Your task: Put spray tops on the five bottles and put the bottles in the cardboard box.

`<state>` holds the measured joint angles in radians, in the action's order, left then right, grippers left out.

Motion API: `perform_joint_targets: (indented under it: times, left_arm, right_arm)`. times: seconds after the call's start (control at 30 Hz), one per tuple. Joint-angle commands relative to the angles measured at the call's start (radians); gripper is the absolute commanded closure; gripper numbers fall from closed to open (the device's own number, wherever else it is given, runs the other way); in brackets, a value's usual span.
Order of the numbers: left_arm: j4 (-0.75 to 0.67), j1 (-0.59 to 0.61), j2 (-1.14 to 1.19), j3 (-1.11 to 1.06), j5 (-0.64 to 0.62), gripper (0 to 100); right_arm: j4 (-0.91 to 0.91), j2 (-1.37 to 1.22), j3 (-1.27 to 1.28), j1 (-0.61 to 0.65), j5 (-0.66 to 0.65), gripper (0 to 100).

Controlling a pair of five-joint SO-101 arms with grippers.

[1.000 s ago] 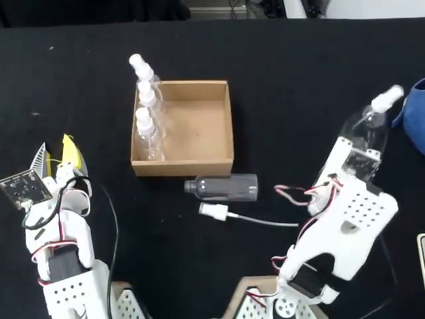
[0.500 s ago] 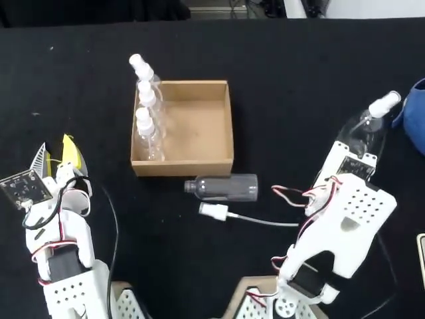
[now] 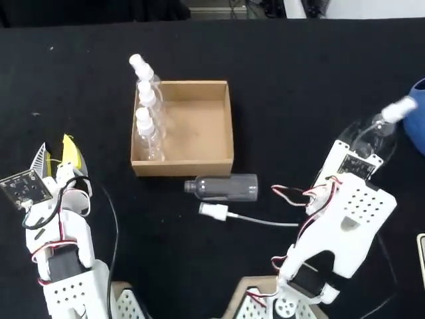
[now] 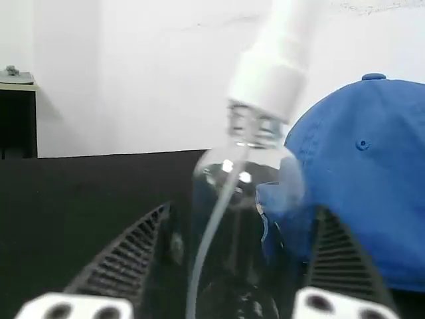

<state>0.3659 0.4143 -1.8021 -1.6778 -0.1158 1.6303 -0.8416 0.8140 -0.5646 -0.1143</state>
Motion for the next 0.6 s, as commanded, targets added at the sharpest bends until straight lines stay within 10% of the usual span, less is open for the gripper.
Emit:
perform_joint_targets:
  times: [0.0, 0.57]
  left_arm:
    - [0.008, -0.001, -0.008, -0.022, 0.003, 97]
    - [0.008, -0.001, -0.008, -0.022, 0.003, 97]
  right_arm:
    - [-0.002, 0.008, -0.031, -0.005, -0.009, 66.1]
    - [-0.333, 0.371, 0.067, -0.005, -0.002, 69.1]
